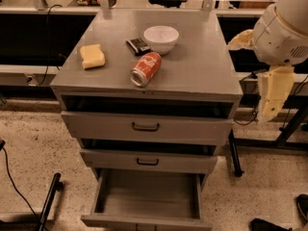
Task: Place coke can into bottom drawer
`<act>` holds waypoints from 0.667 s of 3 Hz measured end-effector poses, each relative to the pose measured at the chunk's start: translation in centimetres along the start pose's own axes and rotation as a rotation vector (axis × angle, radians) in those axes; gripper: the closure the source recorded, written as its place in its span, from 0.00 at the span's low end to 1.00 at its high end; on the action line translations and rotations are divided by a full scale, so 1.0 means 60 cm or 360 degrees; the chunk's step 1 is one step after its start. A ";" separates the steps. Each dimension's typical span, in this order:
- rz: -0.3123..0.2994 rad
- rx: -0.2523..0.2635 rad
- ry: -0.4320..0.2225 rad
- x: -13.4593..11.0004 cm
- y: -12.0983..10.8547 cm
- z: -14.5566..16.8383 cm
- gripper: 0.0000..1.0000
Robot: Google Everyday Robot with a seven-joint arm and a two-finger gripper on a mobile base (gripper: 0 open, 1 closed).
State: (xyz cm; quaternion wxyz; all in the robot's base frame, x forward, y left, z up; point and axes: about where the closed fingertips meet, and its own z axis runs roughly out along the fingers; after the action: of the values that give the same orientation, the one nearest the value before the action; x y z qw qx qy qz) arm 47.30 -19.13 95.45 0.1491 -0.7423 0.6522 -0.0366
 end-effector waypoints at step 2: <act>-0.0126 0.0052 0.0018 -0.021 -0.017 0.020 0.00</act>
Offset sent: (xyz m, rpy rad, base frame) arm 0.0339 0.0500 -0.0209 -0.0857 -0.1501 0.2216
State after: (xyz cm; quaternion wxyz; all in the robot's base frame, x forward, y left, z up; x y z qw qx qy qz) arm 48.38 -17.59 94.77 0.1560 -0.7648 0.6225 -0.0572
